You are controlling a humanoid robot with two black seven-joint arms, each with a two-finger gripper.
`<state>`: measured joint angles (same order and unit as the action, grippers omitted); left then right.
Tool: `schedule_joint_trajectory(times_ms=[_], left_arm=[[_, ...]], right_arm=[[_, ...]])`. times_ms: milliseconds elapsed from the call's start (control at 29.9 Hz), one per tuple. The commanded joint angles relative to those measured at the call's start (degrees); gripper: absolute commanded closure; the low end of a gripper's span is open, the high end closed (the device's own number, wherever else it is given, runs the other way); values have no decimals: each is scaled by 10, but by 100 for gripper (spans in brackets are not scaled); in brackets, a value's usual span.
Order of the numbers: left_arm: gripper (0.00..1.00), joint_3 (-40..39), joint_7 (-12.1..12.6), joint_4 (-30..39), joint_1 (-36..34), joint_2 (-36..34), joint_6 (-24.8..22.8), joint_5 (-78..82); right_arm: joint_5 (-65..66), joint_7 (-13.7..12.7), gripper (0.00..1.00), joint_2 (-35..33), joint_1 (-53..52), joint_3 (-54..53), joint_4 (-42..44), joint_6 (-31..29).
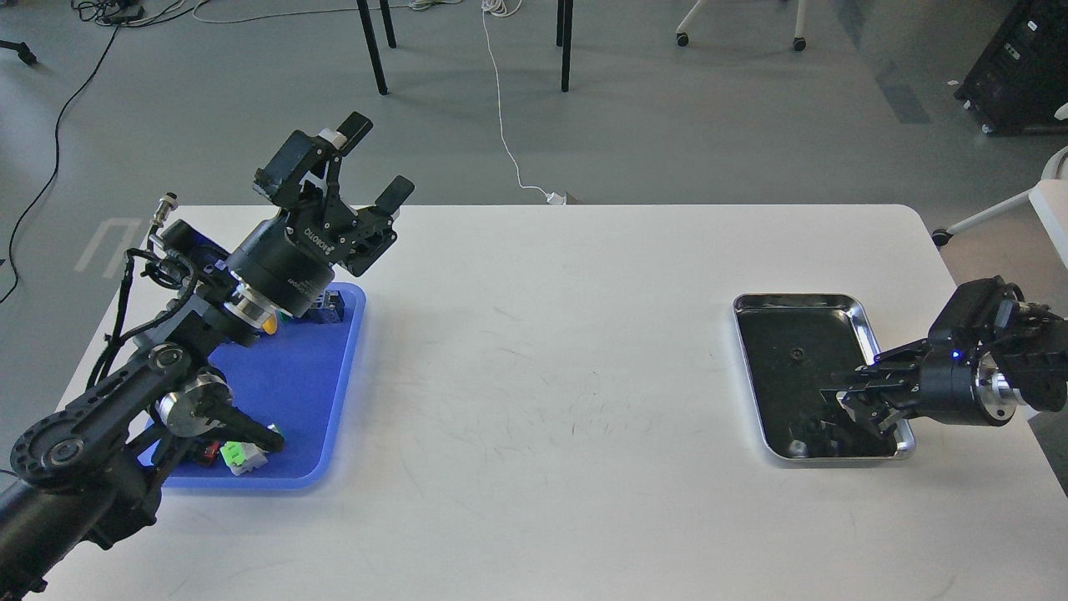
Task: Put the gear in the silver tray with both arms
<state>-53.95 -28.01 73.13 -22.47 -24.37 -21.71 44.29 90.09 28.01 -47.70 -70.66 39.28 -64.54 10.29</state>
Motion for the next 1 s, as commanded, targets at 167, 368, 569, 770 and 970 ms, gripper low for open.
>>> schedule_joint_trajectory(times_ms=[167, 368, 569, 770, 970], left_arm=[[2, 1, 0, 0, 1, -3, 0, 1], [2, 1, 0, 0, 1, -3, 0, 1], [2, 0, 0, 0, 1, -3, 0, 1], [2, 0, 0, 0, 1, -3, 2, 0], [2, -2, 0, -1, 8, 3, 9, 1]], right_arm=[[0, 0, 71, 26, 26, -12, 25, 0], [0, 0, 48, 20, 26, -13, 27, 0], [-8, 0, 4, 18, 25, -64, 21, 3], [-194, 0, 3, 26, 38, -201, 12, -4], [-518, 0, 3, 84, 43, -273, 9, -4]])
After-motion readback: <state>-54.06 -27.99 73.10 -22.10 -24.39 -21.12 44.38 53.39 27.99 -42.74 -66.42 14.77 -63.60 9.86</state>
